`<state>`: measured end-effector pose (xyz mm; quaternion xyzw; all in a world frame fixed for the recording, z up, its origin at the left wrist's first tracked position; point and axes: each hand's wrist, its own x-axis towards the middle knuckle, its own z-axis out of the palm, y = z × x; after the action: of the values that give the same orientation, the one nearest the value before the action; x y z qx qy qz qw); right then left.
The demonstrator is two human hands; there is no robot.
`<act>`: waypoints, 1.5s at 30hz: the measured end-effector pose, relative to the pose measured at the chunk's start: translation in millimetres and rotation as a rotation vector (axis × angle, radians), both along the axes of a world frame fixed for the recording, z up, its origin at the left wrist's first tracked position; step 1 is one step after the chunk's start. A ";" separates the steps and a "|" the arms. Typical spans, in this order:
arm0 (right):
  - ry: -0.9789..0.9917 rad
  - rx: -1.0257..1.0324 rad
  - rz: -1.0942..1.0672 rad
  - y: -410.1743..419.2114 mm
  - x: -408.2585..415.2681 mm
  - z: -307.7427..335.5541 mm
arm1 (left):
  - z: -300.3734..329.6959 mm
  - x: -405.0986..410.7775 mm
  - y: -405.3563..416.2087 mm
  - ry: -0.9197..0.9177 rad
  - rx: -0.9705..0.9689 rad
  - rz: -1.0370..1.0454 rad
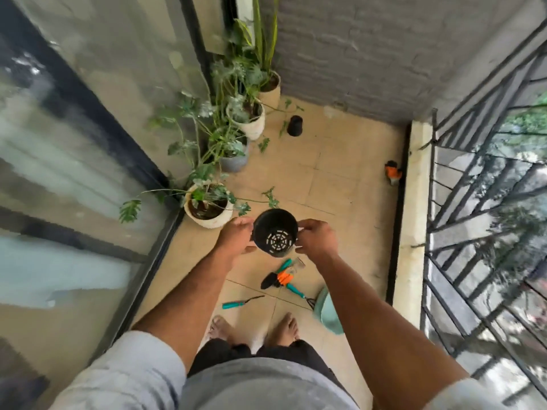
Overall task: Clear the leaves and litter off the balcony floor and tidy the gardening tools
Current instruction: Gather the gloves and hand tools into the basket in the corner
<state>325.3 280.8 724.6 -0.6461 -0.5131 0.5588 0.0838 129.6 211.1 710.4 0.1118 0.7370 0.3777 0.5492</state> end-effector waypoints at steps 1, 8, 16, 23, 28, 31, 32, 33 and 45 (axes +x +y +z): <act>0.008 -0.006 0.038 0.3 -15.9 5.6 | 4.4 -13.0 -8.9 -0.011 0.002 0.037; 0.047 -0.097 0.228 -16.6 -137.9 18.6 | 17.2 -121.5 -76.1 0.022 -0.046 0.224; 0.032 -0.203 0.252 -51.0 -270.1 -0.3 | -1.5 -247.0 -110.0 0.019 -0.112 0.202; -0.025 -0.359 0.156 -63.4 -362.6 -52.3 | -41.8 -354.4 -109.2 0.027 -0.207 0.035; -0.049 -0.369 0.187 -64.9 -392.8 -123.7 | -97.8 -395.2 -91.9 0.082 -0.264 -0.069; -0.128 -0.318 0.289 -61.5 -404.8 -185.5 | -144.4 -408.3 -83.7 0.091 -0.303 -0.165; -0.162 -0.329 0.304 -59.7 -408.4 -200.9 | -155.8 -412.5 -82.7 0.077 -0.320 -0.164; -0.186 -0.333 0.309 -57.2 -414.6 -220.2 | -177.8 -418.1 -79.8 0.069 -0.336 -0.164; -0.327 -0.364 0.422 -18.7 -459.6 -497.8 | -445.2 -452.1 -25.7 0.019 -0.429 -0.166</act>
<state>-134.3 262.1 226.8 -0.6111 -0.5340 0.5352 -0.2344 -322.5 185.4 265.2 0.0560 0.7940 0.1648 0.5825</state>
